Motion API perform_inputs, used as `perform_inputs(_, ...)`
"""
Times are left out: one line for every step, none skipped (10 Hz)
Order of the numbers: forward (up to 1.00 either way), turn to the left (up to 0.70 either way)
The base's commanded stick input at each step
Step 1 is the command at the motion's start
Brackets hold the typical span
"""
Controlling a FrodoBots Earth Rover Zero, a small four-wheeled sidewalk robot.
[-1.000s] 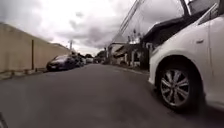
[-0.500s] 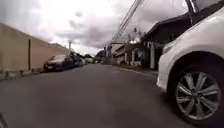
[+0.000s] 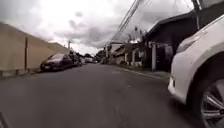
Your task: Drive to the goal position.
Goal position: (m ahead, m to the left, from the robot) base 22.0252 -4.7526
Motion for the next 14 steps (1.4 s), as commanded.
perform_inputs(0.70, 0.00)
perform_inputs(0.70, 0.00)
perform_inputs(0.70, 0.00)
perform_inputs(0.70, 0.00)
perform_inputs(0.70, 0.00)
perform_inputs(0.70, 0.00)
perform_inputs(0.70, 0.00)
perform_inputs(0.70, 0.00)
perform_inputs(0.70, 0.00)
perform_inputs(0.70, 0.00)
perform_inputs(0.70, 0.00)
perform_inputs(0.70, 0.00)
perform_inputs(0.70, 0.00)
perform_inputs(0.70, 0.00)
